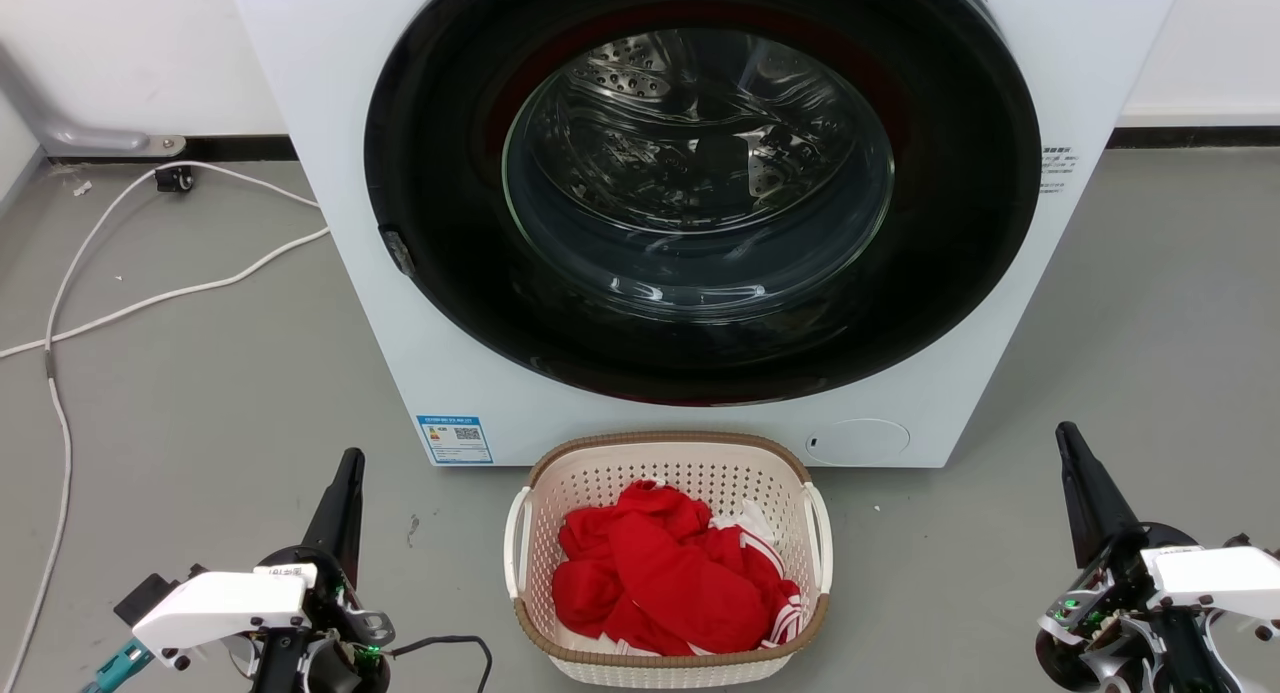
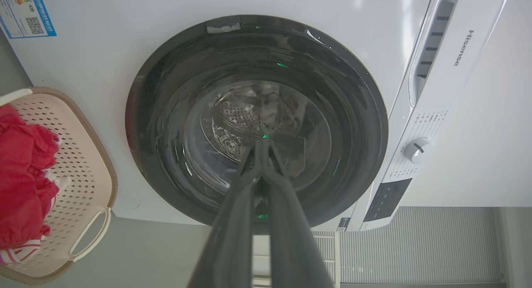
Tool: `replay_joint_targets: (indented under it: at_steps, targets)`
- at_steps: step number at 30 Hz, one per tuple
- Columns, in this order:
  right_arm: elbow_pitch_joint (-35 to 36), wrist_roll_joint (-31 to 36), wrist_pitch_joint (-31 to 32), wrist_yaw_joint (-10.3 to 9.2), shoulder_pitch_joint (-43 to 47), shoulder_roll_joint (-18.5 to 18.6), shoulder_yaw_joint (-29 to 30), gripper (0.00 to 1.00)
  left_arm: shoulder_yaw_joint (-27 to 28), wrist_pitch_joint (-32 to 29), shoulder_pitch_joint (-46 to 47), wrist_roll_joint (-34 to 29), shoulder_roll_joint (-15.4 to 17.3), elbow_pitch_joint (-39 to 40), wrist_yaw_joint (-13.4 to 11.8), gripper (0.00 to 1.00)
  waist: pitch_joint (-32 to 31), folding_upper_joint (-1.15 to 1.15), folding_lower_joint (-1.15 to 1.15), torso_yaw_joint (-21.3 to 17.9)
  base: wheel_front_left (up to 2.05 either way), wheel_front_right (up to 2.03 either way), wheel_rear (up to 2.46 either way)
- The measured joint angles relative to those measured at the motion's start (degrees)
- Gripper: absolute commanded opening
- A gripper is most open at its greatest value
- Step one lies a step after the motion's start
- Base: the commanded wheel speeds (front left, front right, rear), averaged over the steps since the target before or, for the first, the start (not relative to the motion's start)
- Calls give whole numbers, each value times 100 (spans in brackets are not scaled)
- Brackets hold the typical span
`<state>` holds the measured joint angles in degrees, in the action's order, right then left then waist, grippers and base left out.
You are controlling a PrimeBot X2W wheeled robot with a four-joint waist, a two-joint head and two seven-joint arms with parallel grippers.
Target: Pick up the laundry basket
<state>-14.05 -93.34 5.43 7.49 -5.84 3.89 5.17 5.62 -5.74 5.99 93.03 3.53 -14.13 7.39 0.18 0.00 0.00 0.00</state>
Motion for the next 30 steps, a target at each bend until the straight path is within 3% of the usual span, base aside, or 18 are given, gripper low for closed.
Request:
replay_joint_targets:
  at_steps: [15,16,30]
  targets:
    - [-2,9,18,0,-1,-18,25,0,15,-15,1,-8,-9,-1,0,0,0,0,0,0,0,0,0]
    - [-3,13,19,0,-1,-18,26,100,16,-15,1,-9,-10,-1,0,100,0,0,0,0,0,0,0]
    - [32,237,-278,0,237,-53,-213,100,-237,286,-153,-92,-54,41,-7,100,2,0,0,1,0,0,0]
